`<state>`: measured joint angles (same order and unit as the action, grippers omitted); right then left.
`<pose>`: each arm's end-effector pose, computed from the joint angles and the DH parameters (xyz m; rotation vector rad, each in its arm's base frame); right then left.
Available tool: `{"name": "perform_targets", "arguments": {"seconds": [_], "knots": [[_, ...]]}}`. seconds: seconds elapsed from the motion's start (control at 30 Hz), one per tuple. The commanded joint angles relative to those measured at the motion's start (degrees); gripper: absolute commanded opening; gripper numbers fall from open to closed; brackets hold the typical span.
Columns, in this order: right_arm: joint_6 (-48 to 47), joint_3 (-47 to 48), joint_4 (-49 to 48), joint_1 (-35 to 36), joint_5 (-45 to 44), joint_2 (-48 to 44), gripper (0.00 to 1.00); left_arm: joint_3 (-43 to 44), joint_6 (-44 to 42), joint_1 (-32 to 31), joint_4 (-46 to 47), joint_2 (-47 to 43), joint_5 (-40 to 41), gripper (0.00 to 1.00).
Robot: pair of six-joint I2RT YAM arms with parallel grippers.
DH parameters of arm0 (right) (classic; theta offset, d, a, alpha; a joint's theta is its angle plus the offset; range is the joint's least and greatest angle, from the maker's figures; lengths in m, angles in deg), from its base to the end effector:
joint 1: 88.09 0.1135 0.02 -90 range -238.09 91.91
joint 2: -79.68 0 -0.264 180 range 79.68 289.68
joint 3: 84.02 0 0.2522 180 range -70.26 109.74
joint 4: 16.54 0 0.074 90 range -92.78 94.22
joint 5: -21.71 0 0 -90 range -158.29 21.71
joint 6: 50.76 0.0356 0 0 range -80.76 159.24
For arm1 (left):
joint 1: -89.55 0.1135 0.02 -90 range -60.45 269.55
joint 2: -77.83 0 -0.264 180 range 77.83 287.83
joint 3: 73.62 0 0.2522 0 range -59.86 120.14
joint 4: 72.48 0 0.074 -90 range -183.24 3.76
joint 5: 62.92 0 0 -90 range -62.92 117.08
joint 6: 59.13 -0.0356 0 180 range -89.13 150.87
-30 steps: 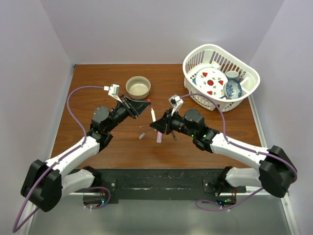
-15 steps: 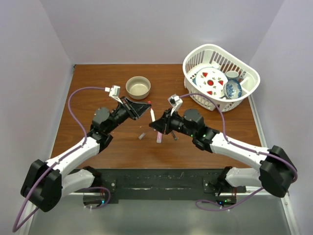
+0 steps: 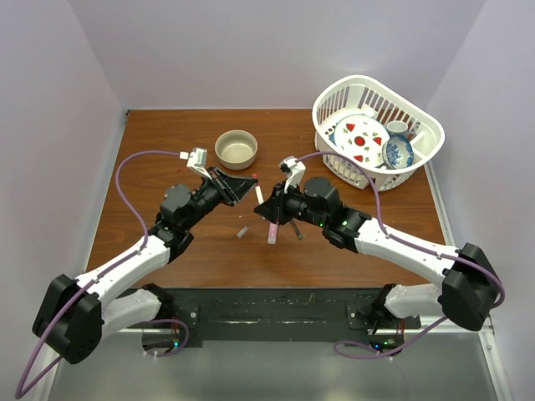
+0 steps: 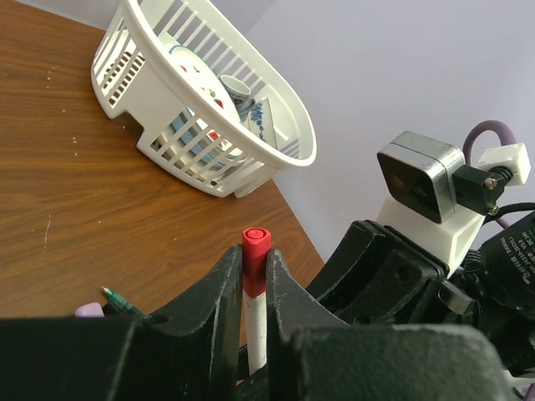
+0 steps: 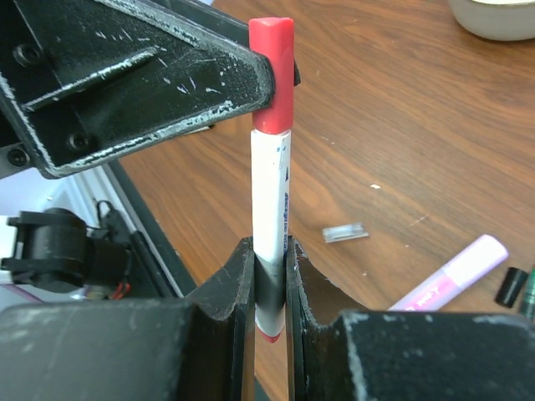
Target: Insert the pens into the pen caps
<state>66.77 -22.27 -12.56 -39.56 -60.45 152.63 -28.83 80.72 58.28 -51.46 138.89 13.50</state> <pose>0.1920 0.2246 0.2883 -0.4593 1.9131 1.0318 0.2030 -0.1331 0.2829 -0.0548 1.6367 -1.2944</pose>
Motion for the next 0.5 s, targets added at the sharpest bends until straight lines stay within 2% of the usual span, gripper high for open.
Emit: {"name": "perform_targets", "arguments": {"seconds": [0.0,0.03,0.23,0.33,0.47], "knots": [[-4.1,4.0,-3.6,-0.5,-3.6,-0.8,0.0,1.0,-0.8,-1.8,-3.0,-2.6,-4.9,0.23],[-4.6,3.6,-4.2,-0.5,-3.3,-1.4,0.0,1.1,-0.5,-1.8,-3.1,-3.0,-4.7,0.34],[-4.8,1.3,-5.2,-0.5,-1.1,-3.6,0.0,5.6,-1.5,-1.7,-6.6,-6.2,-3.8,0.53],[-4.5,0.5,-5.6,-0.5,0.1,-4.7,0.0,7.9,-4.1,-1.7,-9.6,-7.4,-3.2,0.6],[-4.4,-0.3,-6.0,-0.5,2.0,-7.1,0.0,10.7,-8.0,-1.7,-13.4,-8.6,-1.5,0.64]]}}
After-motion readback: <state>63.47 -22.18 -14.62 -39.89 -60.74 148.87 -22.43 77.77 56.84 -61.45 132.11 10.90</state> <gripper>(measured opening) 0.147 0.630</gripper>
